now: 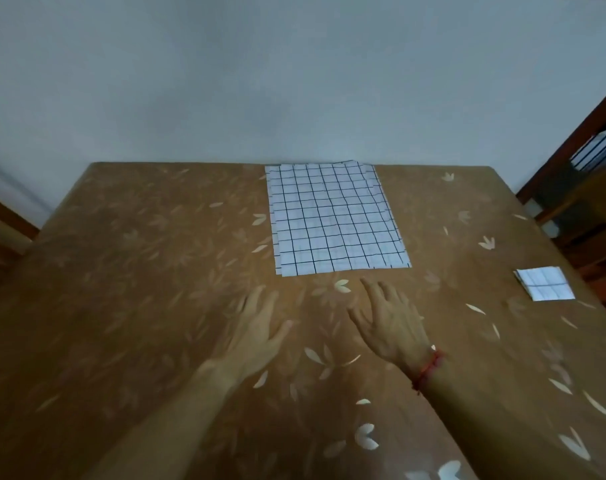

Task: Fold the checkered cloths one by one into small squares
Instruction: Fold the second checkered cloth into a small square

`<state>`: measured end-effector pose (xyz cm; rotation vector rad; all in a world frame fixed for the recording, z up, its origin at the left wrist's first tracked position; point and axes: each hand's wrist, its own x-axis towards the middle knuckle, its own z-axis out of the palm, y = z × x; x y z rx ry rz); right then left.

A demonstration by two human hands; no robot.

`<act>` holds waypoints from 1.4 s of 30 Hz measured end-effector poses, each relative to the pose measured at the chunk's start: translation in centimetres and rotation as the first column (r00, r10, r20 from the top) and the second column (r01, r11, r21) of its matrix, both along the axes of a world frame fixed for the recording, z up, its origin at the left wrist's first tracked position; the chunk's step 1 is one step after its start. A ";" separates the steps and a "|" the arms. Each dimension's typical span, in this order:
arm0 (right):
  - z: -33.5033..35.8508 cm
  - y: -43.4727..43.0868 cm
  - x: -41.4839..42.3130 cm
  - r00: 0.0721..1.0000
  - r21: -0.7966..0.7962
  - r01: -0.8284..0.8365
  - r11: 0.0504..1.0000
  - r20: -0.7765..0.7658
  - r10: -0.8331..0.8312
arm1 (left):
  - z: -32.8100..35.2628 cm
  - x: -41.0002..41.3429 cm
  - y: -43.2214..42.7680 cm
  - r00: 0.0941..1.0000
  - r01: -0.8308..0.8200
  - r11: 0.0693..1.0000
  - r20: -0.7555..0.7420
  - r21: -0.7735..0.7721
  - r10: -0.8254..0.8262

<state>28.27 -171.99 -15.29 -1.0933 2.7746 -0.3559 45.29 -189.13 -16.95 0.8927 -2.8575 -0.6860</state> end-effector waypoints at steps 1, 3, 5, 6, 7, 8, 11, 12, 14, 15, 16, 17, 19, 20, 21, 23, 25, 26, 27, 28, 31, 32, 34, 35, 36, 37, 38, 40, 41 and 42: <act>-0.9 -0.4 -0.9 1.000 0.008 -0.002 1.000 0.003 0.002 | -0.7 -1.0 -0.3 1.000 0.022 1.000 0.000 0.006 -0.022; -2.6 -1.3 -2.8 1.000 0.037 0.000 0.999 0.021 -0.001 | -2.1 -3.4 -0.8 0.998 0.056 0.998 0.015 -0.043 -0.055; -4.7 -2.3 -5.1 1.000 0.033 -0.016 0.999 0.016 0.015 | -3.9 -5.7 -1.6 0.997 0.075 0.996 0.005 -0.054 -0.075; -5.8 -2.6 -6.1 1.000 0.051 -0.029 0.998 0.013 0.029 | -4.9 -6.7 -2.0 0.997 0.075 0.996 0.009 -0.044 -0.074; -6.7 -3.0 -7.1 0.999 0.083 -0.037 0.996 0.008 0.036 | -5.8 -7.6 -2.4 0.997 0.070 0.996 0.025 -0.052 -0.068; -7.5 -3.3 -8.1 0.999 0.104 -0.038 0.994 0.007 0.037 | -6.5 -8.5 -2.8 0.997 0.060 0.996 0.056 -0.061 -0.056; -9.1 -4.2 -10.5 1.000 0.151 -0.028 0.988 0.004 0.028 | -8.8 -11.1 -3.9 0.992 0.057 0.994 0.116 -0.093 -0.046; -9.6 -4.5 -11.1 1.000 0.161 -0.030 0.987 -0.001 0.031 | -9.4 -11.8 -4.2 0.991 0.057 0.994 0.130 -0.097 -0.045; -10.8 -4.9 -12.3 0.998 0.171 -0.060 0.983 -0.017 0.064 | -10.6 -13.1 -4.6 0.986 0.063 0.993 0.158 -0.100 -0.047; -11.5 -5.1 -12.9 0.997 0.179 -0.076 0.981 -0.020 0.081 | -11.2 -13.7 -4.8 0.983 0.078 0.992 0.172 -0.101 -0.059; -12.3 -5.3 -13.5 0.996 0.186 -0.086 0.979 -0.012 0.090 | -11.8 -14.1 -5.0 0.980 0.092 0.990 0.186 -0.105 -0.071; -13.0 -5.6 -14.0 0.996 0.190 -0.091 0.977 0.002 0.093 | -12.3 -14.5 -5.1 0.978 0.101 0.989 0.193 -0.109 -0.078; -14.2 -5.9 -14.9 0.995 0.187 -0.098 0.977 0.036 0.093 | -13.3 -14.9 -5.3 0.975 0.109 0.987 0.206 -0.116 -0.083; -14.7 -5.9 -15.1 0.995 0.183 -0.100 0.978 0.038 0.095 | -13.6 -15.0 -5.3 0.971 0.114 0.986 0.223 -0.125 -0.084; -15.2 -5.9 -15.2 0.995 0.173 -0.101 0.980 0.023 0.099 | -13.8 -15.1 -5.2 0.969 0.120 0.983 0.233 -0.141 -0.084; -15.6 -5.8 -15.1 0.994 0.159 -0.103 0.982 -0.028 0.109 | -14.1 -15.1 -5.1 0.971 0.127 0.977 0.222 -0.174 -0.086; -15.5 -5.6 -14.8 0.992 0.147 -0.089 0.985 -0.071 0.101 | -14.0 -14.9 -4.9 0.980 0.125 0.972 0.179 -0.201 -0.089; -15.5 -5.5 -14.6 0.990 0.144 -0.082 0.986 -0.100 0.097 | -13.9 -14.8 -4.9 0.985 0.119 0.970 0.149 -0.212 -0.088; -15.4 -5.4 -14.3 0.986 0.146 -0.078 0.986 -0.133 0.098 | -13.9 -14.7 -4.9 0.989 0.109 0.969 0.118 -0.221 -0.084; -15.3 -5.2 -14.1 0.984 0.155 -0.073 0.985 -0.152 0.097 | -13.8 -14.6 -4.9 0.993 0.100 0.969 0.089 -0.224 -0.082; -15.0 -4.9 -13.3 0.984 0.174 -0.067 0.982 -0.153 0.094 | -13.5 -14.0 -4.9 0.996 0.087 0.969 0.021 -0.231 -0.084; -15.0 -4.7 -12.9 0.985 0.181 -0.060 0.982 -0.150 0.088 | -13.5 -13.7 -4.9 0.996 0.083 0.970 -0.005 -0.229 -0.086; -14.7 -4.6 -12.1 0.988 0.169 -0.040 0.985 -0.143 0.064 | -13.4 -13.2 -5.0 0.992 0.069 0.970 -0.085 -0.233 -0.091; -14.6 -4.5 -11.6 0.987 0.154 -0.039 0.987 -0.149 0.062 | -13.3 -12.9 -5.0 0.986 0.062 0.969 -0.134 -0.239 -0.096; -14.5 -4.4 -11.1 0.985 0.146 -0.047 0.988 -0.157 0.070 | -13.1 -12.5 -5.0 0.977 0.054 0.968 -0.186 -0.244 -0.101; -14.2 -4.4 -10.5 0.983 0.143 -0.063 0.988 -0.163 0.087 | -12.8 -12.1 -5.0 0.967 0.044 0.969 -0.234 -0.244 -0.103; -14.0 -4.3 -10.0 0.981 0.139 -0.083 0.987 -0.163 0.105 | -12.4 -11.7 -5.0 0.957 0.033 0.971 -0.273 -0.238 -0.100; -13.4 -4.3 -9.1 0.981 0.136 -0.105 0.985 -0.148 0.125 | -11.5 -10.7 -4.9 0.942 0.024 0.975 -0.321 -0.220 -0.096; -13.4 -4.2 -8.8 0.981 0.145 -0.106 0.984 -0.146 0.127 | -11.1 -10.1 -4.9 0.939 0.026 0.977 -0.330 -0.213 -0.097; -13.5 -4.1 -8.5 0.979 0.153 -0.103 0.983 -0.156 0.127 | -10.7 -9.4 -4.9 0.938 0.033 0.977 -0.330 -0.210 -0.102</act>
